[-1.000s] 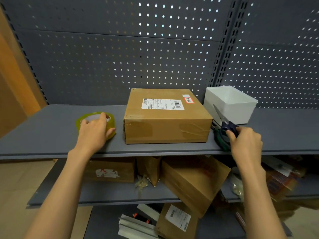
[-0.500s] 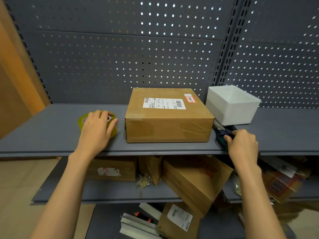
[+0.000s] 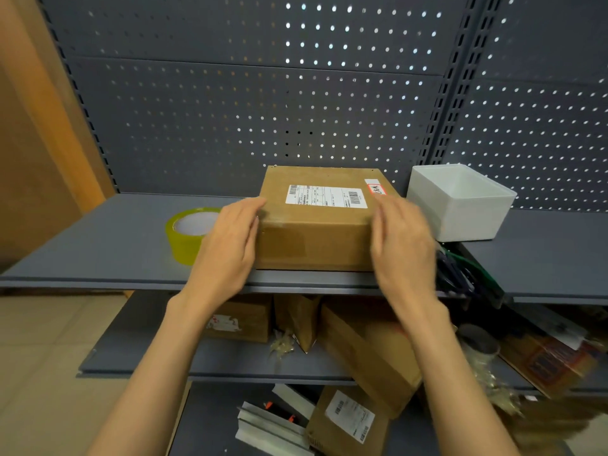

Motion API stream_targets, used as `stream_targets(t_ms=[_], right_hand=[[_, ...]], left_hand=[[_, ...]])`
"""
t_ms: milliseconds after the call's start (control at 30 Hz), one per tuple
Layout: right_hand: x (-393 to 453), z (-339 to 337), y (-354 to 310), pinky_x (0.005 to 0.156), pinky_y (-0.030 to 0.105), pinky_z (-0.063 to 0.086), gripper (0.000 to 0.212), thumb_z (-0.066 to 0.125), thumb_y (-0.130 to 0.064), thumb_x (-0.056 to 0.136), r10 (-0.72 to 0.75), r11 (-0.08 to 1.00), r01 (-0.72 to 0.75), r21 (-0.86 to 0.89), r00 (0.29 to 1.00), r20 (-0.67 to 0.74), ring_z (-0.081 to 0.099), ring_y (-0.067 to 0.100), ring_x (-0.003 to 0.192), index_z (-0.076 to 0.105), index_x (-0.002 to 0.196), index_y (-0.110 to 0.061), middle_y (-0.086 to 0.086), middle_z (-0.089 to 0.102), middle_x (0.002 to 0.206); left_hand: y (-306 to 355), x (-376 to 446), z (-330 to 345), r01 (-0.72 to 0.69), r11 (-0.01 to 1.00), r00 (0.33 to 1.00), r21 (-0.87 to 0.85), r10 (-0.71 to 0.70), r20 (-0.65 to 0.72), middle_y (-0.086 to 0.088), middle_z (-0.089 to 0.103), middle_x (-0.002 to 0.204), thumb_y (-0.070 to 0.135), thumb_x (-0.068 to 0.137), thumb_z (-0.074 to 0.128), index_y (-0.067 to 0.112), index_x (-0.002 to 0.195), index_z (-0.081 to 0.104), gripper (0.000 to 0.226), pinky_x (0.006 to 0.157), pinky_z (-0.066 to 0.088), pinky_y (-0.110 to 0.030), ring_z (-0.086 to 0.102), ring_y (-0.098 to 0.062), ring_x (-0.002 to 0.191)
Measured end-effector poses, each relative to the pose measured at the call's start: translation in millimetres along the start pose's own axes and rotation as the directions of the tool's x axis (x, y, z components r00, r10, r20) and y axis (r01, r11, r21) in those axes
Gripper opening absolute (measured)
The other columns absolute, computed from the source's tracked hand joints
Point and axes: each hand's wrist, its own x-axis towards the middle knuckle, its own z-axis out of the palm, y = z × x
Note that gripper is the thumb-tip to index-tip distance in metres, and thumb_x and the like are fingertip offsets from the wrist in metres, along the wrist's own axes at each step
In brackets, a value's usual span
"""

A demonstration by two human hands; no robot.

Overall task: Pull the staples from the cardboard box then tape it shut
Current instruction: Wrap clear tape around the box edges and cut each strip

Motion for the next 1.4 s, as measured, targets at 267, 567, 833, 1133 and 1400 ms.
stream_targets(t_ms=[267,567,833,1133,1400], right_hand=[[-3.0,48.8,-71.2,0.113,0.034,0.023,0.05,0.024,-0.026,0.099,-0.315,0.948,0.268,0.171,0.867,0.386,0.042,0.026,0.132,0.044,0.135,0.002,0.017,0.047,0.14],[0.9,45.7,-56.9,0.11,0.02,0.016,0.037,0.035,-0.021,0.101,-0.212,0.921,0.022,0.389,0.866,0.453,0.039,0.012,0.132,0.053,0.132,-0.012,0.002,0.052,0.137],[8.9,39.6,-46.2,0.101,0.026,0.036,0.024,0.053,-0.025,0.093,-0.168,0.87,-0.113,0.48,0.847,0.504,0.051,0.008,0.118,0.076,0.09,-0.02,-0.005,0.063,0.123],[22.8,55.4,-66.0,0.076,0.021,0.04,0.021,0.047,-0.024,0.098,-0.088,0.845,-0.153,0.512,0.906,0.415,0.059,0.012,0.094,0.058,0.113,-0.016,-0.001,0.068,0.102],[17.1,61.0,-63.6,0.091,0.03,0.038,0.035,0.032,-0.026,0.101,-0.28,0.942,0.161,0.294,0.86,0.427,0.057,0.019,0.111,0.058,0.123,-0.016,0.001,0.065,0.118]], left_hand=[[5.4,-4.7,13.5,-0.095,0.984,0.991,0.149,0.079,0.112,-0.015,0.048,0.14,0.027,0.095,0.02,0.001,0.137,0.042,0.055,0.113,0.023,-0.032,0.042,-0.026,0.132],[-7.8,-8.7,4.6,0.037,0.994,0.996,-0.105,-0.029,0.084,-0.003,0.048,0.14,0.024,0.101,0.033,0.012,0.135,0.047,0.039,0.109,0.029,-0.024,0.042,-0.014,0.13],[-12.3,-12.1,-7.4,-0.004,0.978,0.997,-0.209,0.021,0.078,0.007,0.057,0.127,0.041,0.094,0.033,0.015,0.105,0.064,0.042,0.096,0.037,-0.017,0.051,-0.004,0.116],[-7.8,17.6,5.1,0.04,0.99,0.999,-0.137,-0.035,0.039,-0.003,0.064,0.109,0.022,0.101,0.035,0.013,0.115,0.053,0.025,0.085,0.046,-0.037,0.059,-0.02,0.101],[-16.6,15.2,11.2,0.003,0.999,0.98,-0.049,0.007,0.2,0.0,0.043,0.145,0.028,0.102,0.029,0.019,0.141,0.04,0.042,0.114,0.025,-0.031,0.032,-0.012,0.138]])
